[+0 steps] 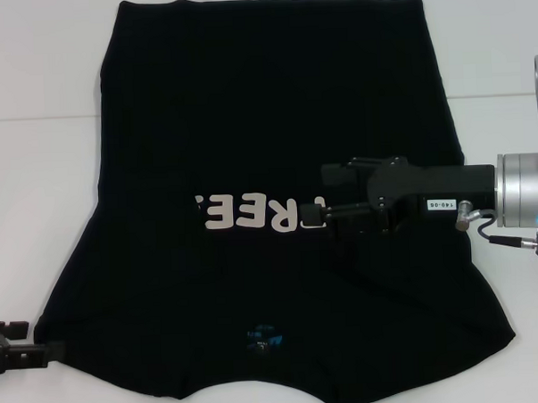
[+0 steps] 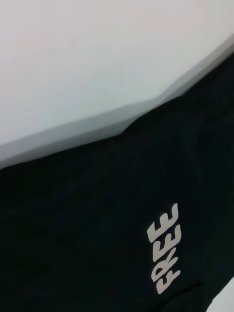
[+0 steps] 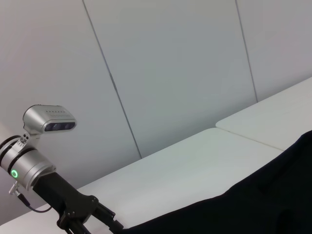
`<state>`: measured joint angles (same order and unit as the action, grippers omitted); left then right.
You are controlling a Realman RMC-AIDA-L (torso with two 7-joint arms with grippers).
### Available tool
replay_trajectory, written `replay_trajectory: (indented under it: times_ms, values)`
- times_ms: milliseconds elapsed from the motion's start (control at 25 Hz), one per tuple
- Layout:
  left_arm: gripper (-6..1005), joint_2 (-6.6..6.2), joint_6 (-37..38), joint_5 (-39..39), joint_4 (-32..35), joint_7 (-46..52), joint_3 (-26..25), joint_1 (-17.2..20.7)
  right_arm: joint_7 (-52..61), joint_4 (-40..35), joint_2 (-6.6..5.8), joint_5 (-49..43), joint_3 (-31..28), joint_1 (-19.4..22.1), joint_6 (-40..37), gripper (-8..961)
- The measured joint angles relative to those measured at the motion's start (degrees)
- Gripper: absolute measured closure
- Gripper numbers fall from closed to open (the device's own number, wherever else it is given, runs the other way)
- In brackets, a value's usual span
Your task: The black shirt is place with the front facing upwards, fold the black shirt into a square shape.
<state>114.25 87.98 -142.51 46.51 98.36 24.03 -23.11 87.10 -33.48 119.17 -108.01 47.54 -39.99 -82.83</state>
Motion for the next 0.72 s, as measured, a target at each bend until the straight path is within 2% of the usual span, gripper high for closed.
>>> replay_trajectory:
  times_ms: [720]
  values:
    - [132, -0.15, -0.4, -0.2, -0.2, -0.3, 0.1, -1.3, -0.1, 0.0, 0.0, 0.6, -0.1, 0.0, 0.1, 8]
